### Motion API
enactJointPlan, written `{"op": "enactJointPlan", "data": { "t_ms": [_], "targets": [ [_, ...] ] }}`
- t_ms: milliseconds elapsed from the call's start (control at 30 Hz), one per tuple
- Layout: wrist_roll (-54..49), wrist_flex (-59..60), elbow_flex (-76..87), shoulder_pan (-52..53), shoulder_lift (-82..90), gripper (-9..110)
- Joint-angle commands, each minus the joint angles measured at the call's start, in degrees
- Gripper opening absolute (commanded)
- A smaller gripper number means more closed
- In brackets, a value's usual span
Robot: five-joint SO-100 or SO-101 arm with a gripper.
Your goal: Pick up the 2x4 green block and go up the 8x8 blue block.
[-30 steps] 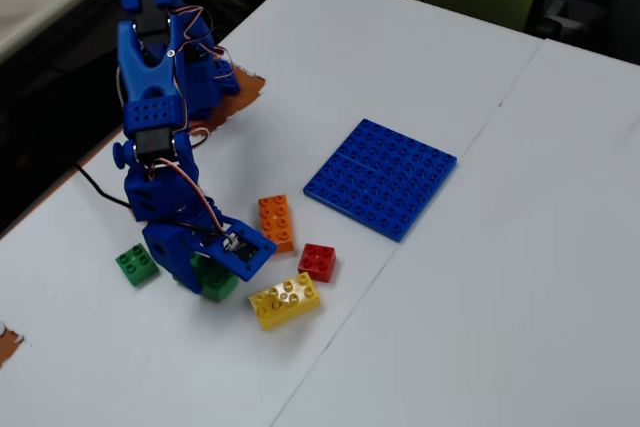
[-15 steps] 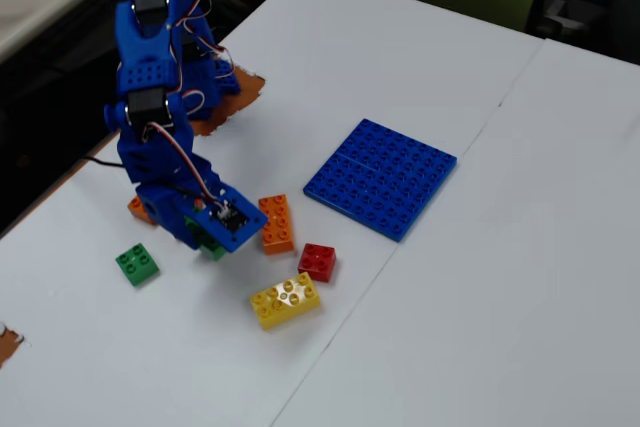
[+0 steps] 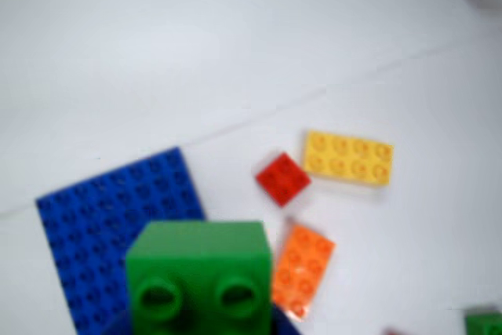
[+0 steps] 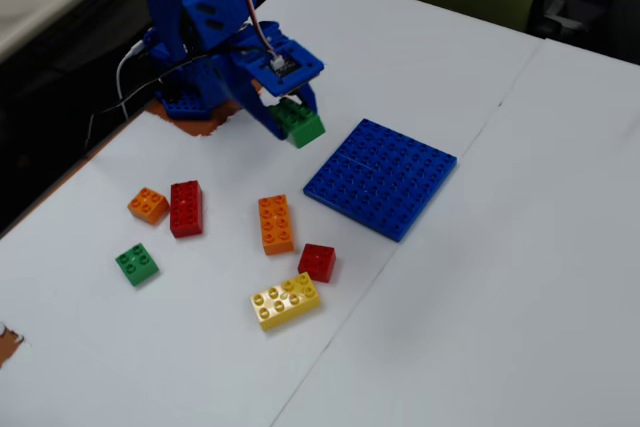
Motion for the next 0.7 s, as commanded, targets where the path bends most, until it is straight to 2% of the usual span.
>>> {"op": "enactJointPlan", "data": {
  "t_ms": [0,67,333,667],
  "targets": [
    [2.64,0.88,-9.4,-4.83,0.0,0],
    [1.76,6.94,-18.72,-7.29,-4.83,0],
    [2.46,19.34,-38.32,-13.62,-16.0,0],
    [0.0,17.93,-38.85,-14.33,-31.82,0]
  ]
}}
